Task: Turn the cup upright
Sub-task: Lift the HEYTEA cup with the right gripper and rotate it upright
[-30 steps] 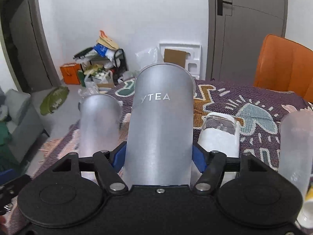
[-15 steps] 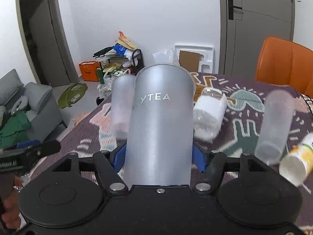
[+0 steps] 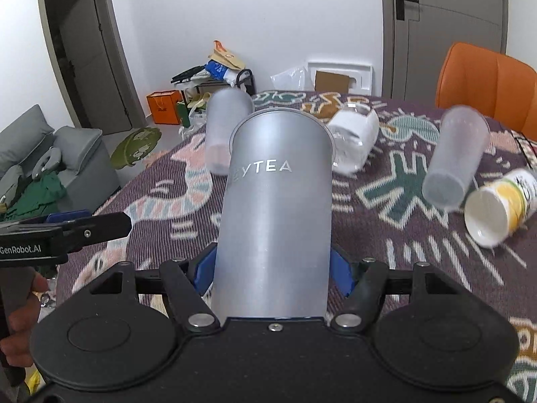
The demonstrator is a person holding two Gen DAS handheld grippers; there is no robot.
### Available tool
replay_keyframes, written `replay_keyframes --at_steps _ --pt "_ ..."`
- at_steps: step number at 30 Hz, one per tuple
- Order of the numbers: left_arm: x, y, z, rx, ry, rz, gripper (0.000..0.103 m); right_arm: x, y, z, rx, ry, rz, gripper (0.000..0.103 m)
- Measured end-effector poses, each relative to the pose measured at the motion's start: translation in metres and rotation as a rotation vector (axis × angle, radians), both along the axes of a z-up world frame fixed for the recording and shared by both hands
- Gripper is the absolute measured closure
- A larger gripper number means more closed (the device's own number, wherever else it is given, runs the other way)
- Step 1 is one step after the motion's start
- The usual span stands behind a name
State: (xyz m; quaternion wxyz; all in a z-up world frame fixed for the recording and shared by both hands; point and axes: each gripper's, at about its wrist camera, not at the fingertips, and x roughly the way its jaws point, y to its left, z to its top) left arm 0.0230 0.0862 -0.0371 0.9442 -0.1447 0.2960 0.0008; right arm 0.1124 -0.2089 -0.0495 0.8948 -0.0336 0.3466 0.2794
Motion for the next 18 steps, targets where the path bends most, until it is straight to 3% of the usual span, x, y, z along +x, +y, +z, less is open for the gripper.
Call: replay_keyframes --at_steps 6,13,18 --pt "-0.001 -0.013 -0.009 -0.02 0.042 -0.037 0.0 -0.006 -0.009 -0.018 0.001 0.056 0.009 0.036" --pt "0.018 -0.023 -0.004 -0.115 0.074 -0.077 0.0 -0.008 -0.028 -0.021 0.082 0.086 -0.005 0.014" --pt "0.038 -0.039 0.007 -0.154 0.066 -0.106 0.0 -0.012 -0.057 -0.008 0.173 0.053 -0.045 0.011"
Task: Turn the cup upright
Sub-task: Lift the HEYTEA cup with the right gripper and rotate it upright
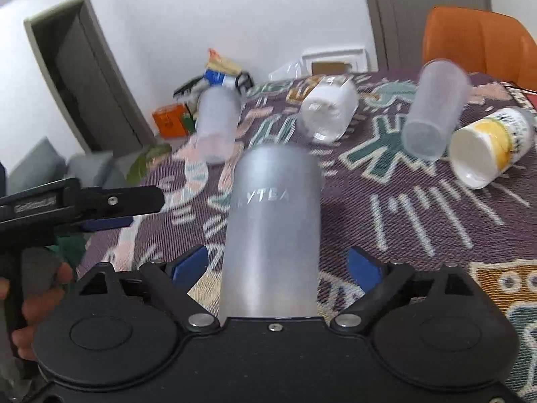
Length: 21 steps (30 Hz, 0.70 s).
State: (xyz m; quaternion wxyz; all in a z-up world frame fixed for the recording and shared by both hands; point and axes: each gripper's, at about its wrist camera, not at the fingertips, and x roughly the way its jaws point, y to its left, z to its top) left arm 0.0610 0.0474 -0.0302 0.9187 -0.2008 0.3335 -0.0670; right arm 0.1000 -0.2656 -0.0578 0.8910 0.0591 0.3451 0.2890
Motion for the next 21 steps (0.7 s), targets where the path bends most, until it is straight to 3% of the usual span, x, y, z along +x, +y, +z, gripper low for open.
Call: replay_keyframes --at_steps 6,9,21 --pt "0.025 -0.026 0.001 -0.037 0.025 -0.046 0.0 0.003 -0.028 0.005 0.028 -0.034 -0.046 0.008" --pt "0.035 -0.034 -0.003 -0.043 0.045 -0.052 0.0 0.005 -0.041 0.002 0.034 -0.04 -0.068 0.0" --pt "0.072 -0.052 -0.022 -0.084 0.146 -0.07 0.001 0.01 -0.063 -0.015 0.012 -0.051 -0.119 0.0"
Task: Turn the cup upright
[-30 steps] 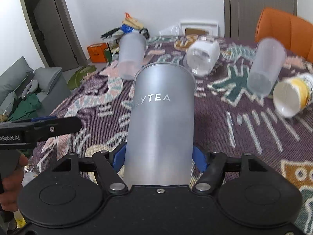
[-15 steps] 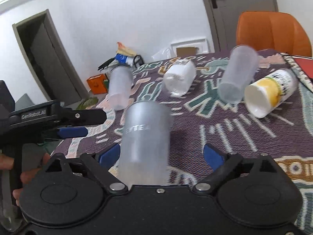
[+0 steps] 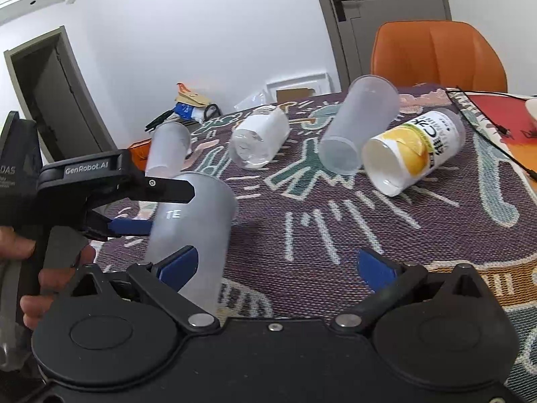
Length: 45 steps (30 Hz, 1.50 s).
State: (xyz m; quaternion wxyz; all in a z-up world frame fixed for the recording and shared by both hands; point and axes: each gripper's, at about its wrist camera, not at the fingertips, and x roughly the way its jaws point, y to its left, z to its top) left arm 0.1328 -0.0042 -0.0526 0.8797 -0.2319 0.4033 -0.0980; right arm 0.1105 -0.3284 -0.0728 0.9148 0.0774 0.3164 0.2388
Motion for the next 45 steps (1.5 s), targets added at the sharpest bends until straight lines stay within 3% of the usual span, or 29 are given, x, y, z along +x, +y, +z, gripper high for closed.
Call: replay_keyframes --at_steps 8,10,17,24,32,45 --pt "0.019 -0.01 -0.009 -0.014 0.033 -0.009 0.002 0.006 -0.01 -0.01 0.024 0.027 -0.017 0.0" --pt "0.021 -0.011 -0.011 -0.006 0.039 -0.008 0.016 0.007 -0.012 -0.011 0.033 0.029 -0.021 0.0" --pt "0.015 -0.008 -0.006 -0.017 0.002 -0.007 0.02 0.008 -0.011 -0.013 0.034 0.032 -0.032 0.0" --pt "-0.007 -0.009 0.029 0.005 -0.138 -0.027 0.023 0.005 -0.006 -0.004 0.039 -0.003 -0.022 0.0" --pt "-0.044 -0.024 0.069 0.115 -0.342 -0.062 0.028 -0.003 -0.003 0.005 0.045 -0.04 -0.02 0.0" --pt "-0.081 -0.047 0.085 0.264 -0.545 -0.089 0.028 -0.016 -0.008 0.014 0.049 -0.091 -0.04 0.0"
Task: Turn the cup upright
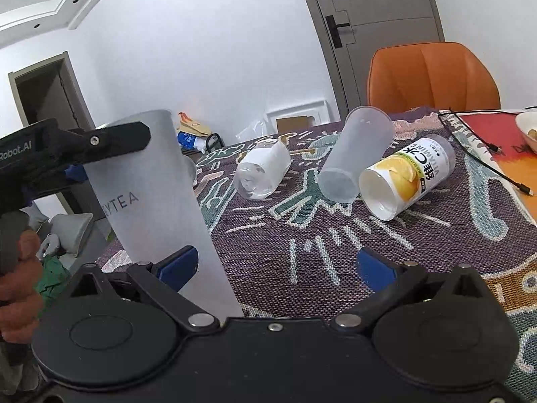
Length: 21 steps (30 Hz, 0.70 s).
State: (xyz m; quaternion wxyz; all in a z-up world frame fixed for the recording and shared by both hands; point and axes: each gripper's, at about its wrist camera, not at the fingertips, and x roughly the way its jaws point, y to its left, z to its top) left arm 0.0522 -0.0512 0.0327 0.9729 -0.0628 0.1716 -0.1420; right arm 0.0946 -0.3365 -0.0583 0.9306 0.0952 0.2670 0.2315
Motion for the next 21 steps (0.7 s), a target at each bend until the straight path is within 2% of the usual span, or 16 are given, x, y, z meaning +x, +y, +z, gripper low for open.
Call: replay_keyframes --at_steps 11,14,17,21 --pt "-0.03 -0.024 -0.021 0.119 -0.155 -0.027 0.027 0.0 0.0 -0.007 -0.007 0.007 -0.008 0.0" --pt "-0.04 -0.032 -0.023 0.157 -0.176 -0.04 0.026 -0.002 0.0 -0.007 -0.015 0.004 -0.008 0.0" --pt "-0.044 -0.035 -0.024 0.166 -0.157 -0.047 0.026 -0.006 -0.002 -0.007 -0.017 0.004 -0.004 0.0" --pt "-0.04 -0.032 -0.024 0.125 -0.07 -0.057 0.026 -0.01 -0.003 -0.005 -0.022 -0.001 0.003 0.0"
